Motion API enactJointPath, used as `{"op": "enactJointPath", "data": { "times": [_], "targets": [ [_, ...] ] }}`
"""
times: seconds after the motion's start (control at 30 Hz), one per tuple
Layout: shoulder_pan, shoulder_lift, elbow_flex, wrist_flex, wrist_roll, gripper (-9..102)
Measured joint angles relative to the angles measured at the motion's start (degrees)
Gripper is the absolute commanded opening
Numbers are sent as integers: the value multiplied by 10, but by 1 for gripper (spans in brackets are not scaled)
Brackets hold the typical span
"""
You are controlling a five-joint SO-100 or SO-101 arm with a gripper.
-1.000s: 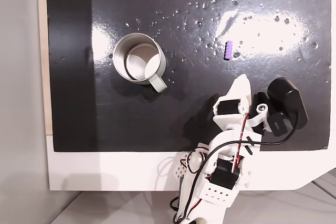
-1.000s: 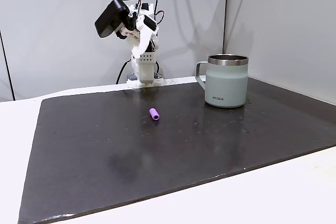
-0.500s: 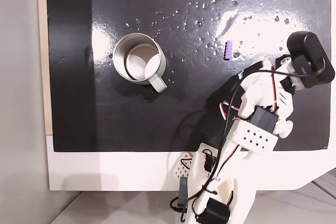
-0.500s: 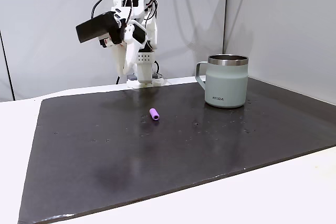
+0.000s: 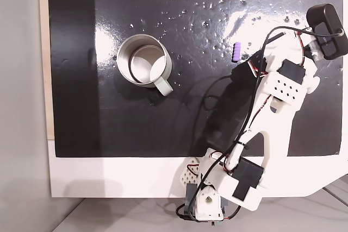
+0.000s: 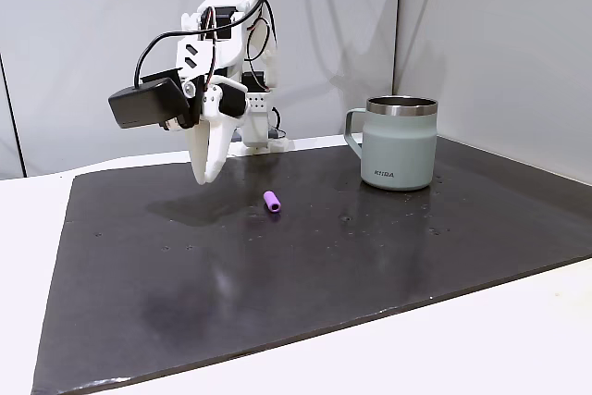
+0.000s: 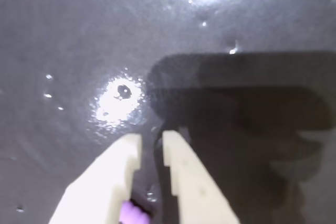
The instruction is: Grasp a pengrip and put it in the cup.
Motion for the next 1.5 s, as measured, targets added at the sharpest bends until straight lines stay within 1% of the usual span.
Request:
{"op": "enactJointPath", "data": {
  "times": [0.17, 0.3, 0.37, 0.5, 0.6, 0.73, 0.8, 1.07, 1.4, 1.5],
  "targets": [
    [-40, 0, -6, 21, 59, 0],
    [-73, 0, -6, 54, 42, 2],
    [-89, 0, -6, 69, 17, 4],
    [-107, 0, -6, 97, -55, 17],
    [-108, 0, -6, 111, -118, 25],
    [-105, -21, -17, 126, -205, 26],
    [-107, -40, -32, 134, -232, 26],
    [-110, -130, -93, 162, -273, 25],
    [-120, -154, -101, 159, -280, 8],
    [-120, -142, -74, 139, -291, 1]
  ]
}}
